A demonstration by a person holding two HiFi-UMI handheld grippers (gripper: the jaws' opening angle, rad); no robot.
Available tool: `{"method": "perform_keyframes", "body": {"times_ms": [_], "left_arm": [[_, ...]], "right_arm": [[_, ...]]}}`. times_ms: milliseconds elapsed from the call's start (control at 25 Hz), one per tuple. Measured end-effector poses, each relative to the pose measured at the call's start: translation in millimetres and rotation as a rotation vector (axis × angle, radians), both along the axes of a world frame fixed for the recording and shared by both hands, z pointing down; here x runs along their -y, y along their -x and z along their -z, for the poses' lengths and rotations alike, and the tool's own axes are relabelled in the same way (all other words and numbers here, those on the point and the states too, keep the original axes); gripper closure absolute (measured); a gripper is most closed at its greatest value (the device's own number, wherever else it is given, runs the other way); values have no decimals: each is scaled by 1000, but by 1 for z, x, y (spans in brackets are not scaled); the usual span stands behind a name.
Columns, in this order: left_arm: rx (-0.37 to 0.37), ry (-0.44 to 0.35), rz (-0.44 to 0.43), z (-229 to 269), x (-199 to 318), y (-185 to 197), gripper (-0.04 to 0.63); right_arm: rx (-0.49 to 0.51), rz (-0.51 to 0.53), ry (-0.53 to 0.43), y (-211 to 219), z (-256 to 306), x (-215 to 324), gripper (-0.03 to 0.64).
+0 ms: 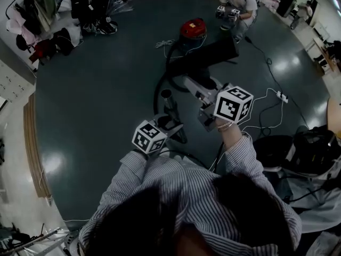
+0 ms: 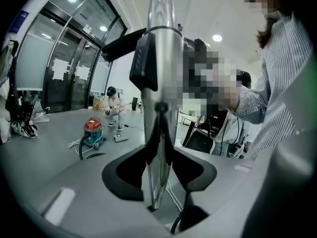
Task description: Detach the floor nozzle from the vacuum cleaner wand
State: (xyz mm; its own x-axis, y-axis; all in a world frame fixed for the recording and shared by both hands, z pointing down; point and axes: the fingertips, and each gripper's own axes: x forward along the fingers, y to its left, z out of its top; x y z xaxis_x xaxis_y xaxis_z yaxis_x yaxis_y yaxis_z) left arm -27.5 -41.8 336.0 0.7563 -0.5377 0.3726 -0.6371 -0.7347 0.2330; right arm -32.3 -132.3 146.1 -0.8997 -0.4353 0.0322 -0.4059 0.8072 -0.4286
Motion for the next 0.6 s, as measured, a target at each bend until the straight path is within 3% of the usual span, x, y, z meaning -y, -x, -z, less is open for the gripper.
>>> {"method": "perform_keyframes", "body": {"times_ms": [360, 600], "left_arm": [[36, 72, 57, -22, 7, 16, 419], [-7, 72, 78, -16, 23, 32, 419]], "right_arm": [[-45, -44, 205, -20, -88, 2, 474], [-33, -102, 306, -25, -123, 8, 474]]}}
